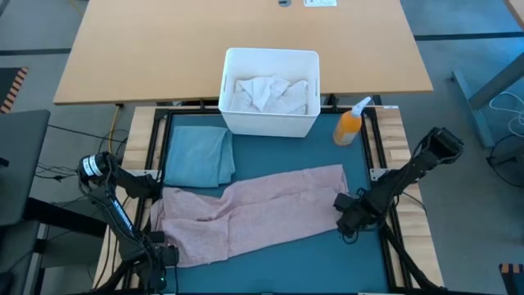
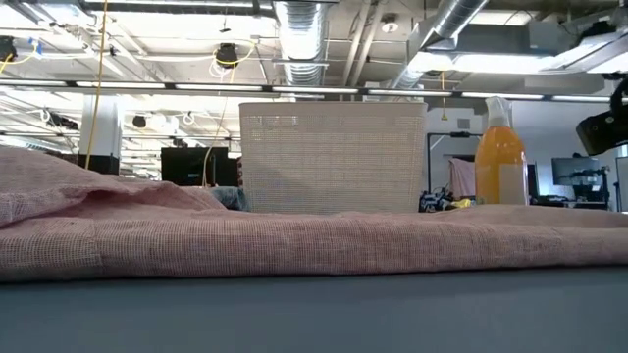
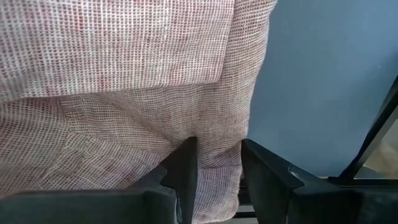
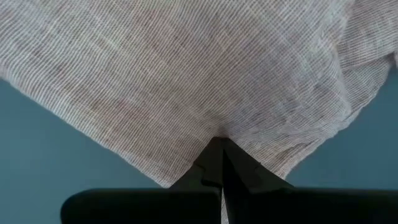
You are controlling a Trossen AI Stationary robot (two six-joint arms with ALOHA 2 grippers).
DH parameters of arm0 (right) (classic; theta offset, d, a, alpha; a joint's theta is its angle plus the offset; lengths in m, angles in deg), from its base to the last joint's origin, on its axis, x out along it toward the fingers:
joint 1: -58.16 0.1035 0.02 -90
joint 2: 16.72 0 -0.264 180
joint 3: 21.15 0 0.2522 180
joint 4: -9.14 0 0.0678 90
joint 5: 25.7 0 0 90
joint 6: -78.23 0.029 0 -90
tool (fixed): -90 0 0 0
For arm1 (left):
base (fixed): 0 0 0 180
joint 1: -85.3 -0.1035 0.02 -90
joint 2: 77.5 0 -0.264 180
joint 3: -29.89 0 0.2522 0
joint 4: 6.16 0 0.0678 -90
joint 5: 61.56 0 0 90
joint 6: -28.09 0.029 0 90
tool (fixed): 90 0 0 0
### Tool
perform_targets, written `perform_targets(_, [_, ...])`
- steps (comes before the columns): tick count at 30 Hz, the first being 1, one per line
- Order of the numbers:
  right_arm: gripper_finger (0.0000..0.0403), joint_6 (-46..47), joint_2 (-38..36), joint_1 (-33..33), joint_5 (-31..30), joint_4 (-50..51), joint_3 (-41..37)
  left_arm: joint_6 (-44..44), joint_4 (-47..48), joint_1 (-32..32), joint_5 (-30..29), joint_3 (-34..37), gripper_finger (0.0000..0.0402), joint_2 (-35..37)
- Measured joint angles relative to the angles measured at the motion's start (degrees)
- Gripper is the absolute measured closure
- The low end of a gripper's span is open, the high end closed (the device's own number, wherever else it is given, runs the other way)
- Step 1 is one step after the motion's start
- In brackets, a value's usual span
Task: Fold Laundry from Bin
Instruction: Fold the pink shirt
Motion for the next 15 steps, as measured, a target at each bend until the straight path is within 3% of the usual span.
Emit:
perform_targets(5, [0.0382,2.1,0.0,1.3,0.7,-1.5,-0.1,-0.6,0.0,0.0,0.0,0.0,0.029,0.0])
perform_targets(8, [0.0382,3.3,0.1,2.2,5.7,-1.4,0.7,-0.8,0.0,0.0,0.0,0.0,0.029,0.0])
perform_targets(15, [0.0383,1.4,0.3,1.9,6.3,5.5,5.0,-1.1,-0.1,0.0,-0.2,0.0,0.029,0.1])
